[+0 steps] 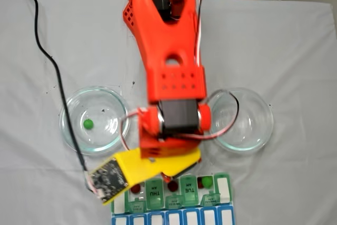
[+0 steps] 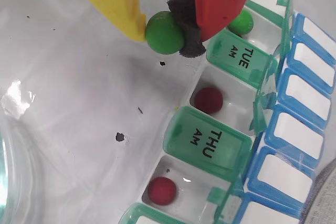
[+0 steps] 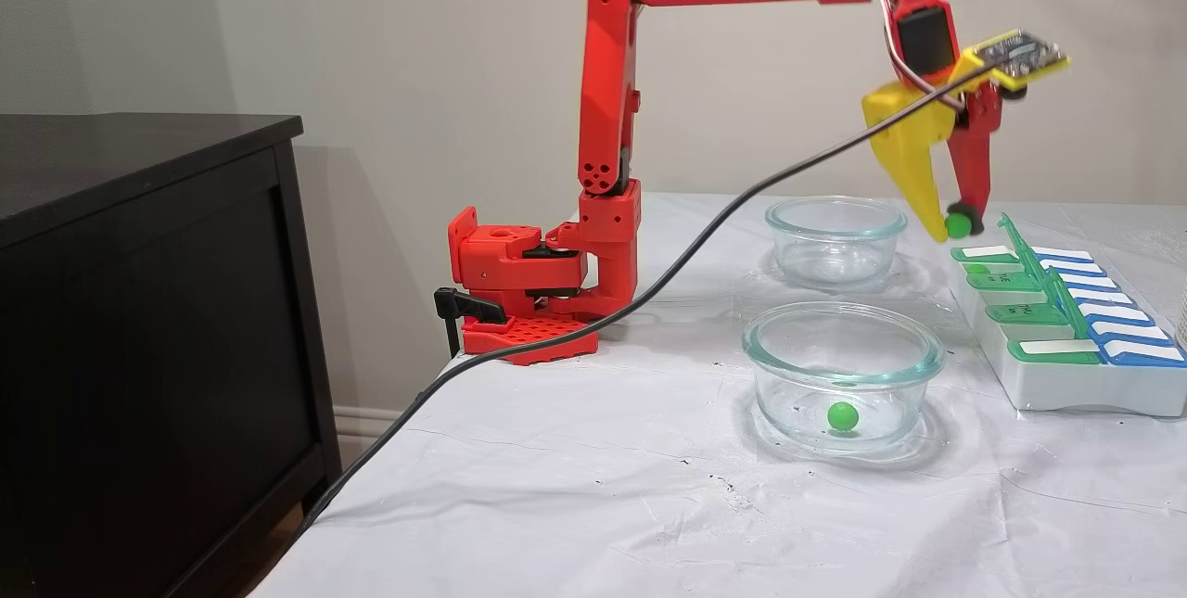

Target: Sort medicines into box.

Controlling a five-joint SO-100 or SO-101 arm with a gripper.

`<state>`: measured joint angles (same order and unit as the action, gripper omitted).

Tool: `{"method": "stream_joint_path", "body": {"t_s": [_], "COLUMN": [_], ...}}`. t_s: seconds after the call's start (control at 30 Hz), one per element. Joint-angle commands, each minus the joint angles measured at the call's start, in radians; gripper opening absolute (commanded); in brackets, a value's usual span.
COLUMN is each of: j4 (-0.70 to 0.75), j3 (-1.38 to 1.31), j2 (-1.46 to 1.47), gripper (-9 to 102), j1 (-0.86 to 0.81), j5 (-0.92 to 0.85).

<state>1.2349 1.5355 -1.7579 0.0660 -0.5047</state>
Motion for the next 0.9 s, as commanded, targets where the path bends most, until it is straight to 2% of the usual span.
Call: {"method": "stream_joint_path", "body": {"t_s": [0.0, 0.23, 0.5, 0.87], "j4": [-0.048, -0.101, -0.114, -0.249], "j3": [-0.092, -0.181, -0.189, -0.176], "j2": [0.037, 0.129, 0.091, 0.117], "gripper": [0, 0, 0, 0], "j1": [0.014, 0.002, 0.029, 0.021], "j5": [0.029, 0.051, 0.061, 0.086]}}
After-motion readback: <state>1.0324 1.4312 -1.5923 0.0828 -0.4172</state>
